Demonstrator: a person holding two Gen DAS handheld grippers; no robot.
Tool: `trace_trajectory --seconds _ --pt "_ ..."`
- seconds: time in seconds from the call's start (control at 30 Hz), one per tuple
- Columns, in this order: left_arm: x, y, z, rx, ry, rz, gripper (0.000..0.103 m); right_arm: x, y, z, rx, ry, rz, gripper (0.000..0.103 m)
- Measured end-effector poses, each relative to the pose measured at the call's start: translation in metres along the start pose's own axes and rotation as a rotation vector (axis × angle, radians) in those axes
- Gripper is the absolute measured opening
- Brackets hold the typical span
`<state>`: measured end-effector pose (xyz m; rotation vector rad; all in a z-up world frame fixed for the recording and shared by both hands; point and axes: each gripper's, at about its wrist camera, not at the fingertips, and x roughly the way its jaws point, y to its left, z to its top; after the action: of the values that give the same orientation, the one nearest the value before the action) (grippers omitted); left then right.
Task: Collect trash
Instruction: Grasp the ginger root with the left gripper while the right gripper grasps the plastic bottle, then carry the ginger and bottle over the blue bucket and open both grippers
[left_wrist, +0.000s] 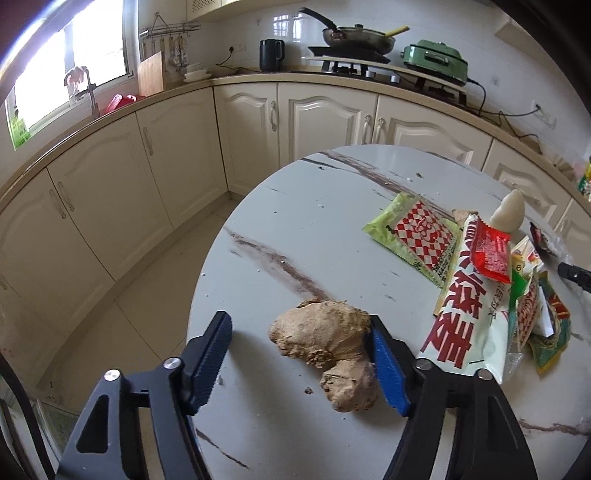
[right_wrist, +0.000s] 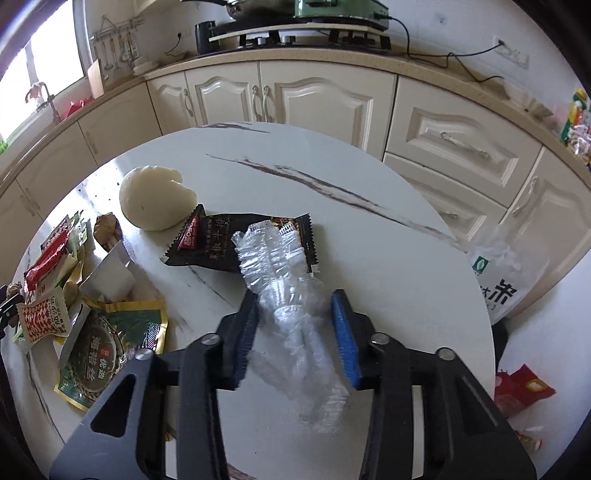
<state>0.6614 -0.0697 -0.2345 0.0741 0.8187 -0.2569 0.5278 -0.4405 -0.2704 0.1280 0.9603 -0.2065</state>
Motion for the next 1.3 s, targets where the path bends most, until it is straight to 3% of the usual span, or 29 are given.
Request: trace_trajectory --seconds 0.03,0.07,0.37,0.7,0.83,1.07,1.3 --pt "0.001 -0.001 0.0 0.011 -0.003 -0.009 0.05 -0.001 0.0 -0.001 0.002 0.0 0.008 0.027" --pt "0.004 -0.004 0.001 0.023 -0.006 -0.023 0.048 -0.003 0.0 -0.002 0.002 0.0 0.014 0.026" --pt "-0.019 0.007 -0.018 0.044 0.001 -0.069 0.047 -0.044 0.022 -0.012 -0.017 -0.068 0.063 0.024" --pt "-0.109 0.017 -0.043 0.05 -0.088 -0.119 0.047 -0.115 0.083 -0.021 -0.066 -0.17 0.154 0.024" --pt "-0.15 0.042 -0.056 0.027 -0.137 -0.127 0.047 -0.143 0.139 -0.028 -0.126 -0.204 0.248 0.024" --pt "-0.209 0.127 -0.098 -0.028 -0.187 -0.052 0.047 -0.161 0.276 -0.046 -0.257 -0.216 0.476 0.024" --pt "-0.198 0.225 -0.138 -0.141 -0.134 0.059 0.047 -0.125 0.424 -0.079 -0.378 -0.117 0.648 0.024"
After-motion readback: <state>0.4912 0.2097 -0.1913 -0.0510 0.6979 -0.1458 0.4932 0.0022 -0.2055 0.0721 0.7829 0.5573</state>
